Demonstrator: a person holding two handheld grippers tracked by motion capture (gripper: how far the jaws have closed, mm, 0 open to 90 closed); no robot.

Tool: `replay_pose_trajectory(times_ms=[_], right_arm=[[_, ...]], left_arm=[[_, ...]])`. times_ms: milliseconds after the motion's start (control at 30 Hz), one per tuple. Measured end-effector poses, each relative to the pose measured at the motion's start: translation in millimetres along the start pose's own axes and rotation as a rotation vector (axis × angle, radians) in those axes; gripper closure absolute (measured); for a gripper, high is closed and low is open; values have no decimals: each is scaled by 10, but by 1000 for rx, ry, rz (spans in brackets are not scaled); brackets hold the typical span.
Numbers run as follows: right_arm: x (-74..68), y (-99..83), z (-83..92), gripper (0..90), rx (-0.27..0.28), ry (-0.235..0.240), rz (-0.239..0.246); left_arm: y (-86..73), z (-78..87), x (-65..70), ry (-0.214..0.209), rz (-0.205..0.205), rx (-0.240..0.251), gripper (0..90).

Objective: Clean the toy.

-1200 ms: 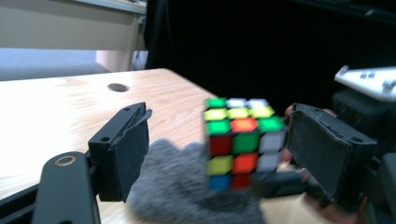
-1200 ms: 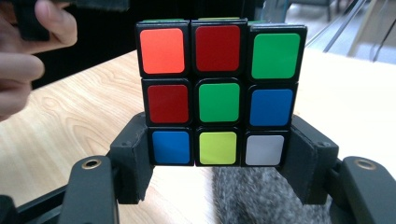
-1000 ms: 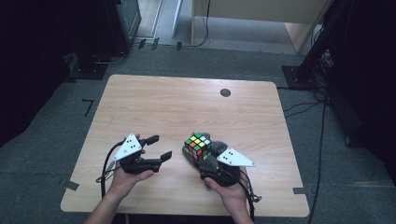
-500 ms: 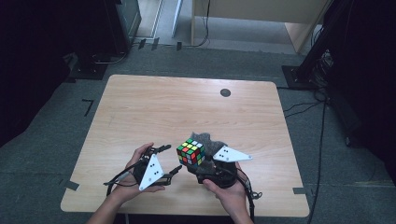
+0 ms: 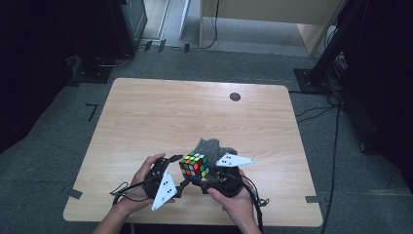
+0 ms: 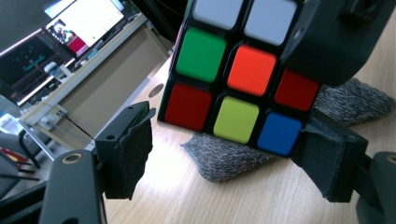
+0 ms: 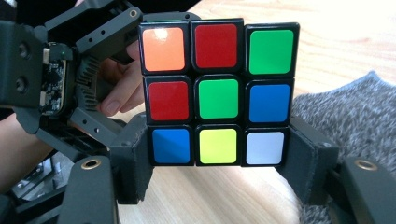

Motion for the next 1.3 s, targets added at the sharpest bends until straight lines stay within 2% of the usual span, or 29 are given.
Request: replay_pose_trajectory(times_ms=[133,200,233,333,433,567,633,667,700,767,833,867,1000,1100,1200,1300], right_arm=[[16,-27,-21,343,-26,-4,-33],[24,-34,-25,342,-27,-3,-32],[28,-33,-21,340,-25,-2,-32],[29,-21,-11,314,17,12,-23],[23,31,33,243,66,31,-14],[109,147,183,243,198,-7,-24],[186,161,228,245,226,-41,-17],[240,138,228,253,219,-80,14],[285,100,211,267,199,-127,53],[365,9,168,350,163,-224,117],[437,-102,103,370,115,-303,191],[459,-148,71,373,98,-315,212],[509,-300,-71,351,12,-301,264],[555,-401,-142,377,-34,-345,314],[612,-477,-190,375,-81,-361,316],[680,-530,-218,376,-106,-374,285]], left_arm=[[2,-9,51,-12,-31,1,281],[-4,-10,74,-10,-59,-9,318],[-4,-7,79,-15,-56,-8,331],[-7,-7,45,-11,-11,-20,339],[-56,13,-23,-2,59,-40,341],[-127,60,-168,28,179,-59,341],[-144,88,-253,32,271,-49,341],[-148,98,-282,23,311,-44,341],[-151,104,-300,23,334,-40,341],[-159,112,-344,25,388,-36,340],[-160,124,-374,23,433,-24,340],[-159,130,-388,20,450,-20,340],[-174,135,-424,25,496,-23,340],[-203,119,-435,46,502,-58,339],[-214,119,-444,47,513,-62,339],[-204,124,-451,47,515,-60,339]])
Point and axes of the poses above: each handheld gripper's, and its own axes: z roughly backward along the jaws, y roughly out of its top, x roughly to its right, the point moved 4 cm from there along -z, roughly forward along the jaws, and after that the axes turned 15 degrees about x, right-handed, at the moved point
